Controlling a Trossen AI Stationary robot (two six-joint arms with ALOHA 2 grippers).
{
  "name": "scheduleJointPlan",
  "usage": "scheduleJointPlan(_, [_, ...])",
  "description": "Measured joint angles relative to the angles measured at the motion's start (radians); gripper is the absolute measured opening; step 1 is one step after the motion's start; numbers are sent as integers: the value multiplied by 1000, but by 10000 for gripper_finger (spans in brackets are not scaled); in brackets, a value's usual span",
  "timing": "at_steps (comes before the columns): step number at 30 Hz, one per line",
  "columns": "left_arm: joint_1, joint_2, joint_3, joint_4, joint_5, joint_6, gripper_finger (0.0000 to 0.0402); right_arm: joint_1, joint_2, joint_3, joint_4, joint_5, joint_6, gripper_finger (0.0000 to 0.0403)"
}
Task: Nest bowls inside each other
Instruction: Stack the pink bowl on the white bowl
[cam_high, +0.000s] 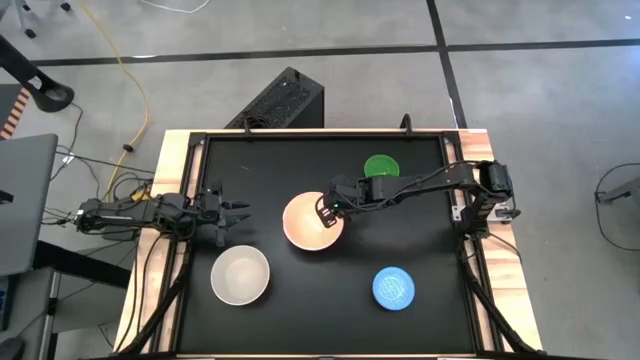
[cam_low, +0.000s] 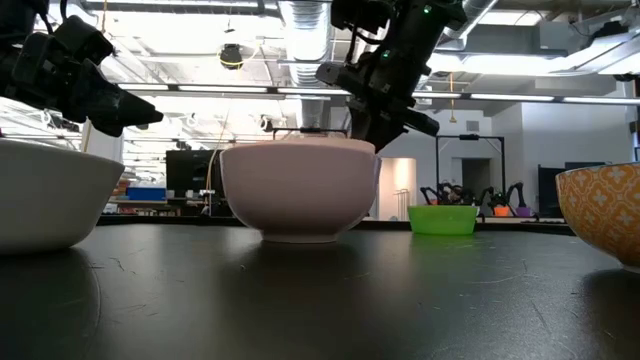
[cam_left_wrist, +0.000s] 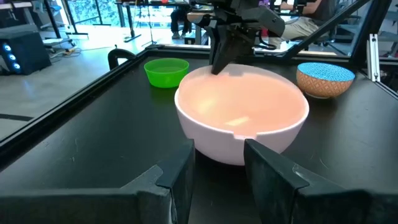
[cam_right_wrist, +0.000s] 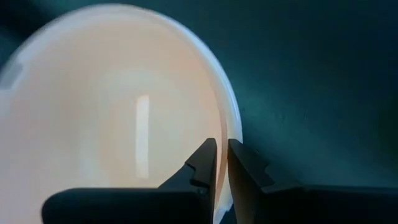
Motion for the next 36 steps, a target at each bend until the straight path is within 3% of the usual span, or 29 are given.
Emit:
scheduleJointPlan(10, [0,0,0,0,0,0,128,0,0,25,-11,-7,-18,75])
scheduleJointPlan(20, [0,0,0,0,0,0,128,-10,-9,25,-19,-39,-50,195])
scheduleJointPlan(24, [0,0,0,0,0,0,128,-22,-25,25,-16,-36,-44,220])
scheduleJointPlan(31, [0,0,0,0,0,0,128,-23,-41,38,-26,39,-45,207])
scheduleJointPlan(36, [0,0,0,0,0,0,128,10,-43,48,-13,192,-19,159])
